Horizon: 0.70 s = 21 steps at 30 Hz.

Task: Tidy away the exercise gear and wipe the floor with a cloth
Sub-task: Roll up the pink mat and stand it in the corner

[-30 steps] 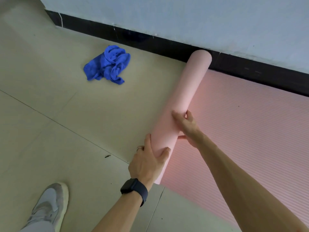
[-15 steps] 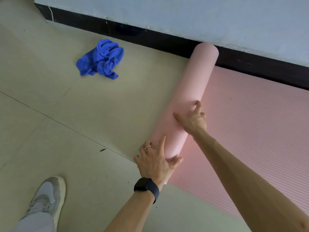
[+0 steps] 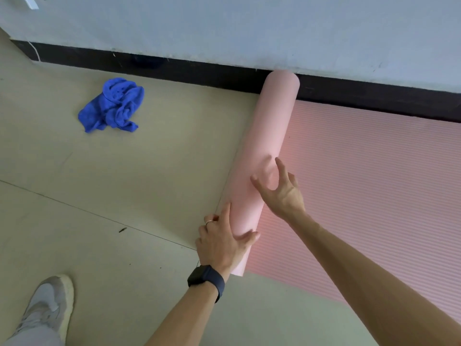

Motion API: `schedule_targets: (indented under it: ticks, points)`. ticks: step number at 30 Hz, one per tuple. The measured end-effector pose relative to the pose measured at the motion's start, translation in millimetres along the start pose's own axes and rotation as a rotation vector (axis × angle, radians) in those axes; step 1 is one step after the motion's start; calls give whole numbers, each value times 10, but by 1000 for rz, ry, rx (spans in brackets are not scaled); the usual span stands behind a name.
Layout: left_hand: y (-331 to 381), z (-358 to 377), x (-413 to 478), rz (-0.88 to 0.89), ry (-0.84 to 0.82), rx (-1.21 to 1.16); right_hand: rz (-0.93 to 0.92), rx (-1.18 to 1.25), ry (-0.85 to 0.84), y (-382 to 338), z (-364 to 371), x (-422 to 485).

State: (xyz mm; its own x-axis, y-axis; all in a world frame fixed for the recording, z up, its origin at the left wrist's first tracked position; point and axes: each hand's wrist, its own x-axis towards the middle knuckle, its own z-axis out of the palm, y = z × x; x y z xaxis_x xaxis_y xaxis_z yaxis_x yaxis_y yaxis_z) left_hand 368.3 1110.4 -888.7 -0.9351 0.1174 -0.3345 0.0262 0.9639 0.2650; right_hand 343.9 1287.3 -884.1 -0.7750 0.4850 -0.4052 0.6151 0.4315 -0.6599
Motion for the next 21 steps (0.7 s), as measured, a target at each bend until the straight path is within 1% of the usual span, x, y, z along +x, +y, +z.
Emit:
schedule_targets:
  ticks: [2, 3, 5, 7, 8, 10, 11, 13, 14, 15, 17, 19, 21]
  points:
    - [156, 59, -189, 76, 33, 54, -25, -14, -46, 57, -130, -46]
    - [224, 80, -251, 117, 34, 24, -26, -18, -63, 106, -190, -55]
    - [329, 89, -318, 147, -41, -173, -4, -49, -89, 270, -326, -64]
    - [382, 64, -304, 45, -109, -444, 45, -67, -122, 493, -466, -67]
    - [391, 57, -289, -9, -97, -524, 72, -54, -131, 602, -538, -76]
    - [386, 60, -279, -36, -47, -457, 87, -24, -137, 785, -648, -107]
    - [379, 71, -275, -49, -94, -419, 77, -28, -130, 856, -682, -129]
    - [430, 91, -283, -137, -304, -474, 32, -56, -102, 960, -724, -191]
    - [470, 109, -305, -157, -384, -484, 11, -55, -82, 1001, -745, -228]
    - [520, 127, -339, -136, -407, -439, 0, -30, -61, 1043, -763, -264]
    - [615, 191, -432, -73, -355, -310, 8, 58, -51, 1115, -826, -353]
    - [745, 231, -542, -63, -312, -215, 3, 107, -116, 1172, -902, -433]
    - [826, 256, -625, -45, -289, -139, -18, 100, -208, 1178, -948, -493]
